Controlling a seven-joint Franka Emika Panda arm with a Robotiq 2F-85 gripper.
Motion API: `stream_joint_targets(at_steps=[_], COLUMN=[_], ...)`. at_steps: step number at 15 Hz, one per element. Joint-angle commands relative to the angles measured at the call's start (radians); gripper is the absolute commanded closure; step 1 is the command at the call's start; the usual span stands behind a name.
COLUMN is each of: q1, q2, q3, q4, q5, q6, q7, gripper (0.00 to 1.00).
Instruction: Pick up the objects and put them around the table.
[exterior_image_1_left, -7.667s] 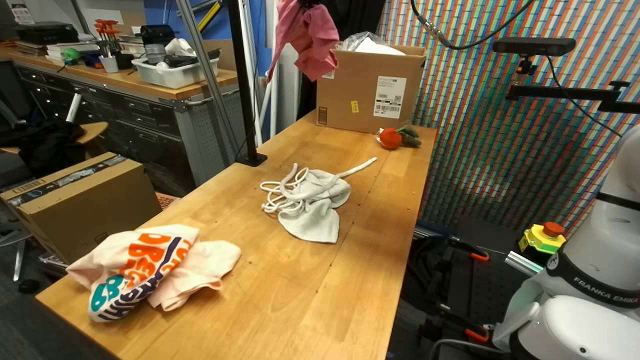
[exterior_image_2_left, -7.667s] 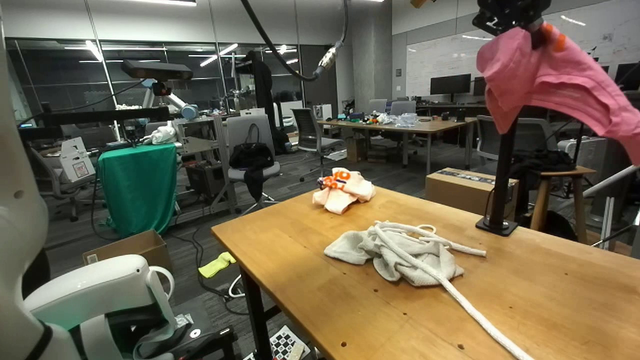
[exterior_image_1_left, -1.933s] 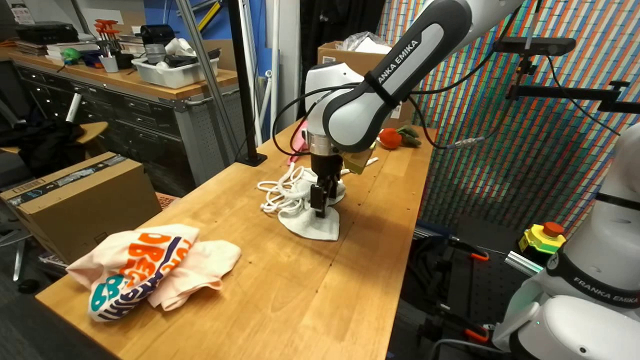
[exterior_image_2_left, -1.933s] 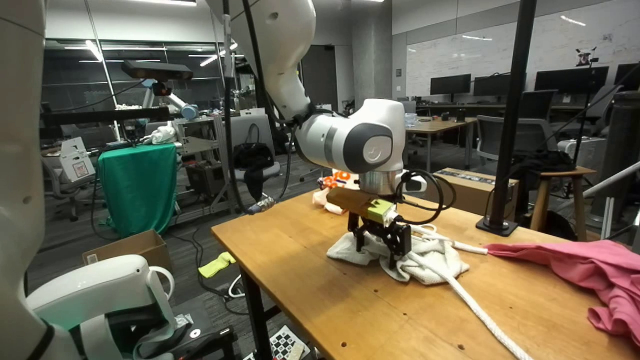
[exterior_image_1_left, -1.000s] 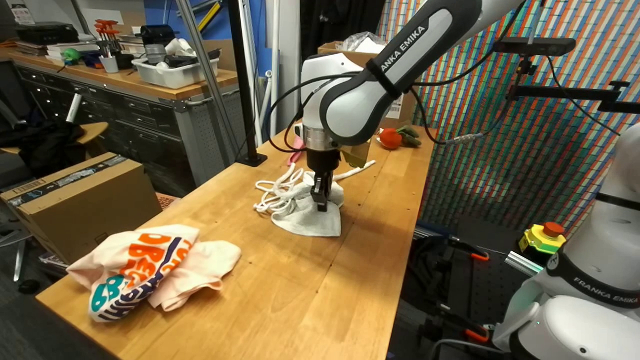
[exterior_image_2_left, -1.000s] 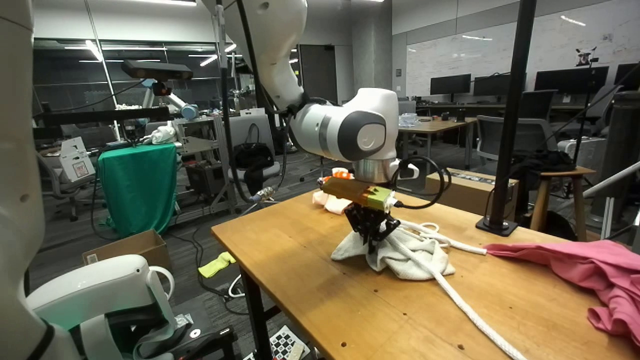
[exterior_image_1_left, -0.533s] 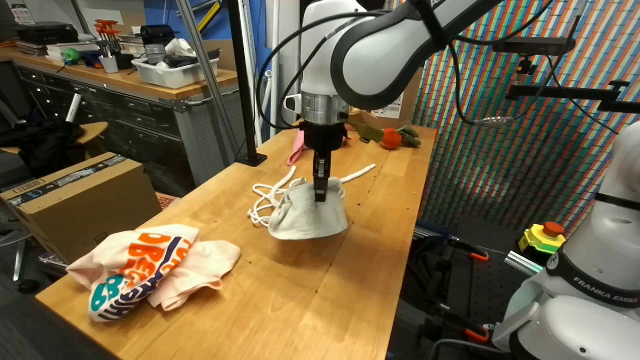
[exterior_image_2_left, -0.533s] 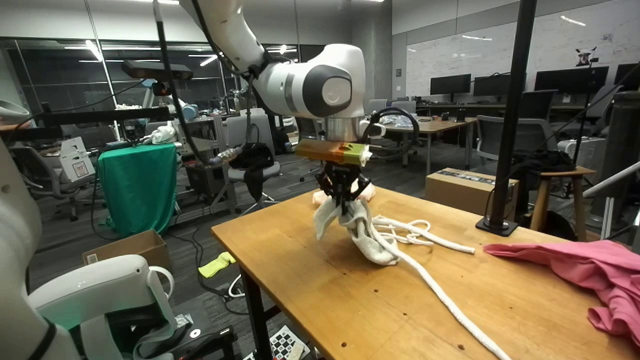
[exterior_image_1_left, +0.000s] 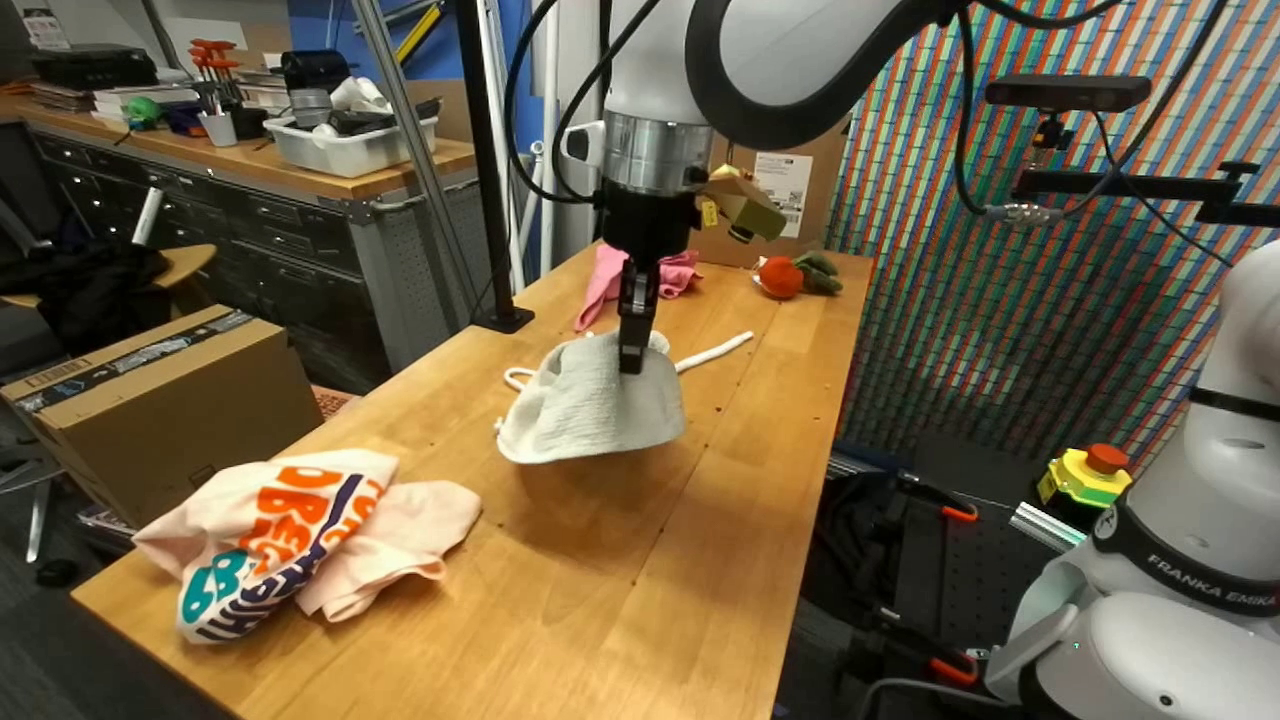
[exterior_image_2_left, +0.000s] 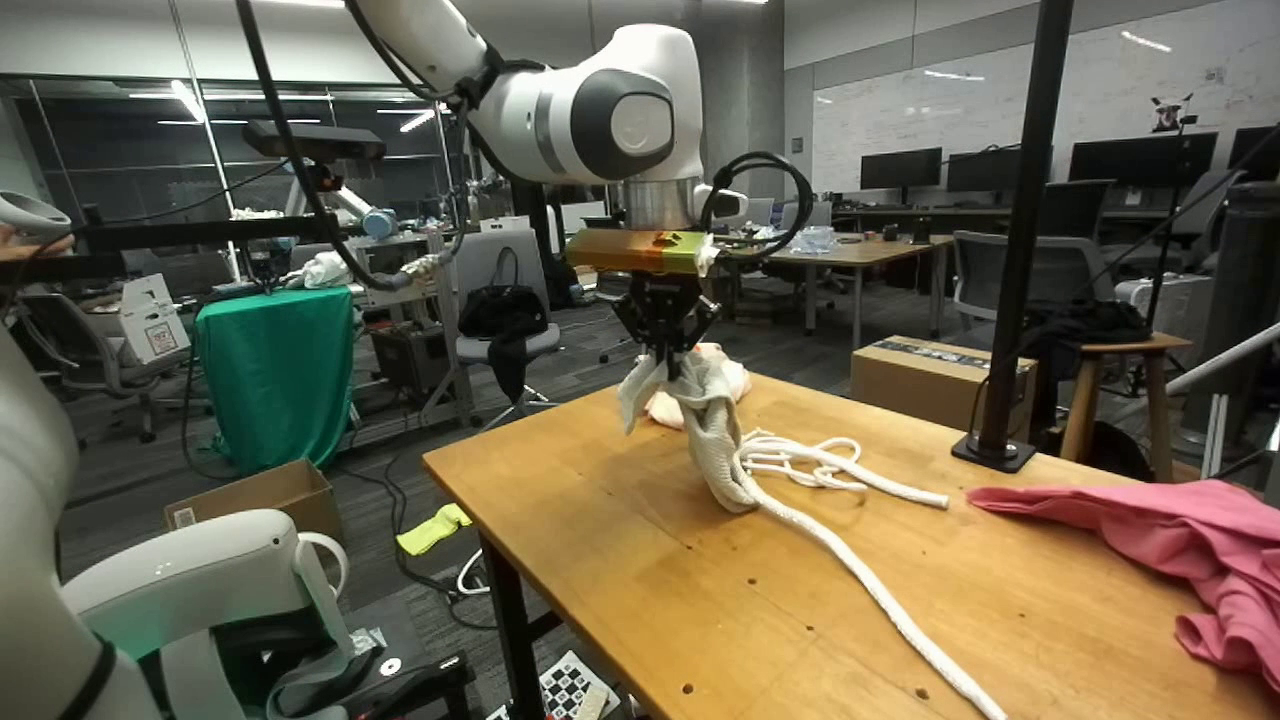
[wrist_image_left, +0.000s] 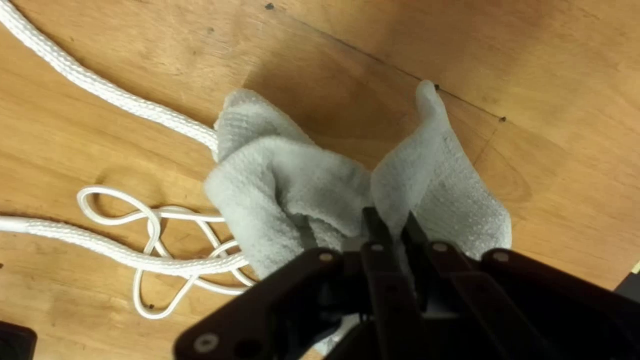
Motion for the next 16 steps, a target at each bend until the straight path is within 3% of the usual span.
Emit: stream_joint_targets(at_steps=[1,12,16], q1=[0.038,0.14,0.148], q2=[-0.041,0.0,0.052], q3=[0.0,0.036,0.05], q4=[-0.007,0.026,0.039], q5=[0.05,0.249,0.323], q6=[-0.039,-0.126,-0.244], q7=[-0.045,-0.058,-0.098], gripper=[0.92,0.93,0.93])
